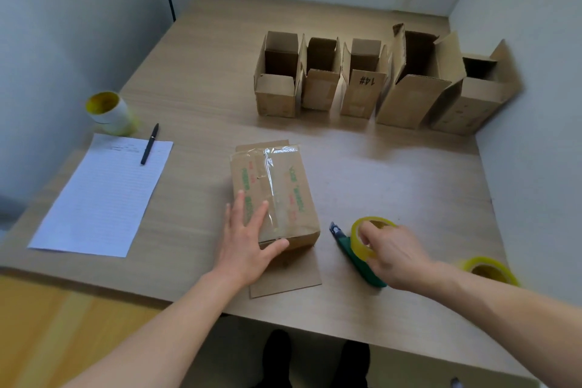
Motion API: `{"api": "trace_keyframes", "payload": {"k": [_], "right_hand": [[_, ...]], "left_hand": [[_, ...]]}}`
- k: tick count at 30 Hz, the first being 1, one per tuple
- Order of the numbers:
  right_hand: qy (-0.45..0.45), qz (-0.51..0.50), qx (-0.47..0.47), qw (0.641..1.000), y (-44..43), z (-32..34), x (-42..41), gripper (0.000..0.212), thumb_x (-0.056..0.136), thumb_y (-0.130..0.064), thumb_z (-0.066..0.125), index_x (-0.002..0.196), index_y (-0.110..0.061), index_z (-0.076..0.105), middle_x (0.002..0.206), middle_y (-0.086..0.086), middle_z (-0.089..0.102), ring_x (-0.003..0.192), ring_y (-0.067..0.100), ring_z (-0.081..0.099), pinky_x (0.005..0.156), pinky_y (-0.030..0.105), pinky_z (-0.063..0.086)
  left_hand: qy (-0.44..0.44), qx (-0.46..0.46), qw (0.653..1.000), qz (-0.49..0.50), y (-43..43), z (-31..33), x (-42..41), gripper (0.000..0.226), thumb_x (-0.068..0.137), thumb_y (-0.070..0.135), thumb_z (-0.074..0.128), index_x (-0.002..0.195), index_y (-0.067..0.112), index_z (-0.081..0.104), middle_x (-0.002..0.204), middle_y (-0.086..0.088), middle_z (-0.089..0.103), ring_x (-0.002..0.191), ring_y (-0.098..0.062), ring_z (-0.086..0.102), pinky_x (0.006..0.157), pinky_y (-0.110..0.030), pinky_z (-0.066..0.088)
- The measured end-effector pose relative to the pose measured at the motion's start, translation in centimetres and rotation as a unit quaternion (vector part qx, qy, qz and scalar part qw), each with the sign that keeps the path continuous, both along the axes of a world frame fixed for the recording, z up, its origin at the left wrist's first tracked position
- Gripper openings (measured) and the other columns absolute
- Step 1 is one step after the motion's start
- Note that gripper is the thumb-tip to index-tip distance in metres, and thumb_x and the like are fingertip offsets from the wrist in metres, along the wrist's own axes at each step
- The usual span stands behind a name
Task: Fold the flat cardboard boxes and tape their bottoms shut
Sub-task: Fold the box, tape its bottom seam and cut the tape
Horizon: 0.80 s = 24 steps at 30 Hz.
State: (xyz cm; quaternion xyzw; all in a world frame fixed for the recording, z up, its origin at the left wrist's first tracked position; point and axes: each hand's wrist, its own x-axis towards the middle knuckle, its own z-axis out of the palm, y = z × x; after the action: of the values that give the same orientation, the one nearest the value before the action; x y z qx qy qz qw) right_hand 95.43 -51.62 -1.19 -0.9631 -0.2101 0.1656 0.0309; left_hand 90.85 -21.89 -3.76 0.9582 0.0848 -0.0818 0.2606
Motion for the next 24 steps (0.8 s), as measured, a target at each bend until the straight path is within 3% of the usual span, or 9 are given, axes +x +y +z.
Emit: {"api": "trace_keyframes", "payload": {"k": [3,6,8,11,13,15,20,24], "right_hand": [[0.020,0.018,-0.037,0.999,0.1,-0.1,-0.8,0.027,0.088,-0.032,0.056,0.105,-0.025,0.037,0.084,-0.002,0.055,0.079,0.028,0.049,0.072,0.034,0.037],[0.033,0.032,-0.101,0.994,0.4,-0.1,-1.5,0.041,0.086,-0.047,0.058,0.112,-0.023,0.038,0.100,0.001,0.060,0.093,0.027,0.055,0.080,0.036,0.037],[-0.039,0.033,-0.117,0.992,0.9,-0.1,-1.5,0.052,0.080,-0.066,0.049,0.108,-0.023,0.043,0.101,0.000,0.057,0.095,0.028,0.055,0.081,0.039,0.037],[-0.119,0.054,-0.027,0.991,2.9,0.6,-1.0,0.066,0.078,-0.076,0.037,0.116,-0.024,0.050,0.097,0.004,0.053,0.084,0.031,0.054,0.074,0.040,0.040],[-0.077,0.087,0.013,0.993,5.2,1.4,-0.4,0.070,0.085,-0.075,0.031,0.142,-0.034,0.030,0.103,0.005,0.053,0.085,0.033,0.057,0.072,0.039,0.042],[-0.028,0.130,0.010,0.991,7.3,1.4,0.1,0.067,0.094,-0.067,0.033,0.151,-0.040,0.011,0.108,0.007,0.054,0.089,0.034,0.060,0.071,0.037,0.042],[-0.009,0.169,-0.013,0.986,8.9,0.8,2.5,0.053,0.101,-0.055,0.040,0.150,-0.036,0.030,0.106,0.012,0.062,0.090,0.039,0.062,0.069,0.040,0.047],[0.007,0.182,0.006,0.983,8.5,-0.2,3.7,0.054,0.098,-0.049,0.050,0.150,-0.040,0.037,0.110,0.011,0.067,0.095,0.037,0.062,0.077,0.040,0.048]], "left_hand": [[-0.006,-0.001,1.000,-0.023,0.1,-0.9,-0.1,0.089,0.083,0.063,0.063,0.155,0.036,0.017,0.161,0.005,-0.026,0.152,-0.025,-0.001,0.122,-0.042,0.020],[-0.001,0.034,0.998,-0.056,0.4,-1.1,0.0,0.090,0.085,0.060,0.063,0.156,0.035,0.014,0.161,-0.001,-0.026,0.151,-0.030,0.008,0.118,-0.040,0.026],[0.003,0.050,0.996,-0.080,0.8,-1.0,0.2,0.093,0.084,0.059,0.064,0.157,0.034,0.012,0.160,-0.003,-0.027,0.151,-0.031,0.009,0.117,-0.039,0.027],[0.030,0.060,0.993,-0.094,1.0,-0.4,0.3,0.097,0.082,0.067,0.060,0.156,0.036,0.007,0.158,0.000,-0.031,0.151,-0.031,0.008,0.117,-0.040,0.028],[0.037,0.075,0.993,-0.084,0.6,0.5,0.5,0.091,0.082,0.074,0.054,0.153,0.039,0.010,0.160,0.000,-0.025,0.145,-0.034,0.023,0.110,-0.044,0.037],[0.034,0.095,0.992,-0.074,0.1,1.4,0.9,0.084,0.081,0.076,0.052,0.148,0.038,0.019,0.161,-0.003,-0.015,0.133,-0.037,0.040,0.101,-0.044,0.043],[0.044,0.142,0.986,-0.072,-0.4,1.8,1.4,0.080,0.079,0.078,0.053,0.141,0.034,0.029,0.159,-0.010,-0.001,0.116,-0.039,0.051,0.093,-0.042,0.047],[0.047,0.180,0.977,-0.100,-0.4,1.2,1.5,0.084,0.083,0.075,0.050,0.148,0.030,0.023,0.159,-0.015,-0.002,0.115,-0.037,0.051,0.093,-0.040,0.047]]}}
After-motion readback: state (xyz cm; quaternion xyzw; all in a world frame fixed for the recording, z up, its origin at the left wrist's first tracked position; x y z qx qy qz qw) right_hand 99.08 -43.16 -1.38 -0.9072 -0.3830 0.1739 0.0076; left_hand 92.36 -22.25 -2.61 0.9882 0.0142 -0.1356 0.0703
